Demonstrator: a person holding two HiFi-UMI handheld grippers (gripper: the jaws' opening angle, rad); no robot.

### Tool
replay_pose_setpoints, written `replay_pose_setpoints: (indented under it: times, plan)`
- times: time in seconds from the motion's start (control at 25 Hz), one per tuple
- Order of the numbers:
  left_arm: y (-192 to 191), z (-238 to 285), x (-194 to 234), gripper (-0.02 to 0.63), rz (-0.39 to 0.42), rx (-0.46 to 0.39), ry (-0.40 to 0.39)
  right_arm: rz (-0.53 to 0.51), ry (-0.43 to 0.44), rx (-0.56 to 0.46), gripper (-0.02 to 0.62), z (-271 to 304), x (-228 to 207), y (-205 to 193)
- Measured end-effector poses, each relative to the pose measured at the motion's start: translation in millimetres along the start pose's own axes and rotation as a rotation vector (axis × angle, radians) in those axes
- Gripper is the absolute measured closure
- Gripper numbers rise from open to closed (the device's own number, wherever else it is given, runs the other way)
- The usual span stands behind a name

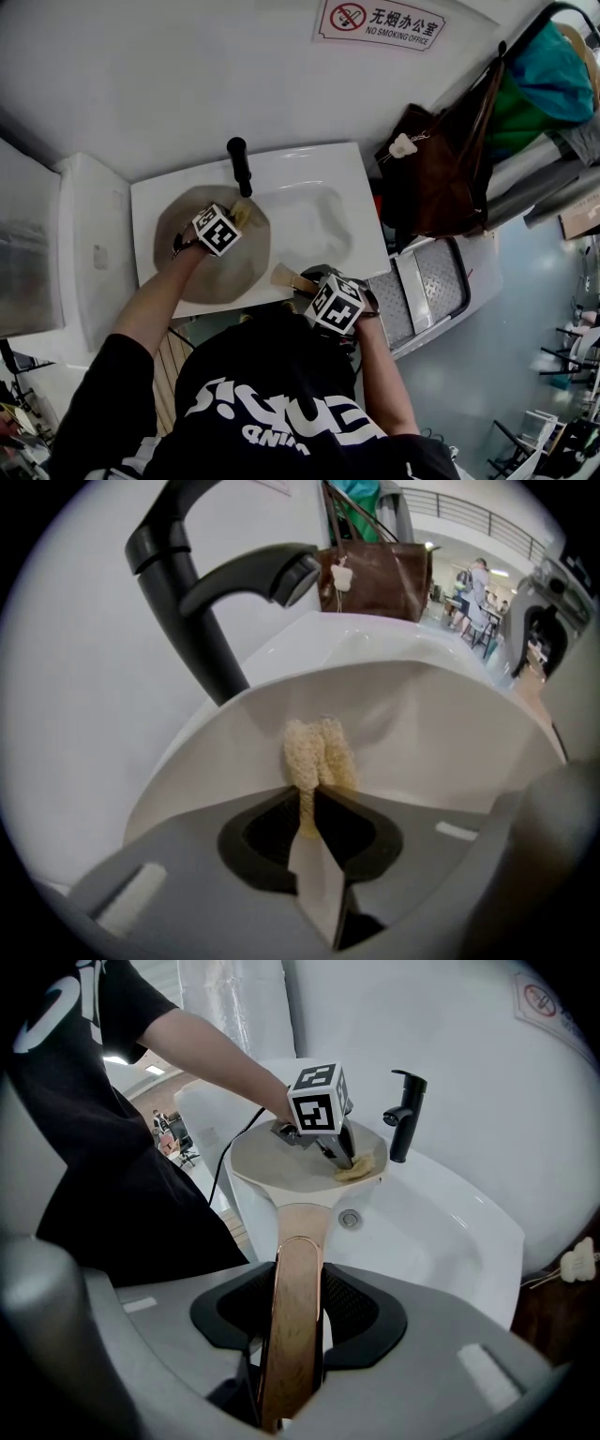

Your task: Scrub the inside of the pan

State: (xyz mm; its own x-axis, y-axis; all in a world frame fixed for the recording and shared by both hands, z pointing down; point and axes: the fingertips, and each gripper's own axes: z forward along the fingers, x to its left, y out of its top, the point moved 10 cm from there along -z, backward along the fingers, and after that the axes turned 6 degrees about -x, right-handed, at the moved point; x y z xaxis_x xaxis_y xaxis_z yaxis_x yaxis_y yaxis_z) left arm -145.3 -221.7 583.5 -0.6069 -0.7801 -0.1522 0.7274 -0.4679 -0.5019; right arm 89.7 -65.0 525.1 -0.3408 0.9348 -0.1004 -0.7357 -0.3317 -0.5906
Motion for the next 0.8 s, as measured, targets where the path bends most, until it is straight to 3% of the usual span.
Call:
replay_pose_setpoints:
  times: [0.12,0.48,0.8]
  plan:
    - [-2.9,1.7,4.8,0.558,0.065,0.038,0.016,0.003,0.002,0.001,0.431,0.3,-0.6,-0.6]
    - [-23.7,-4.1,29.8,0.558,0.120,0.148,0.073,0.004,0.006,0.004,0.431,0.8,-0.9,-1.9]
    - [-38.8,-6.1,36.8,0.558,0.246,0.329,0.032,0.010,0.008,0.003,0.431,1.2,-2.6,-2.2]
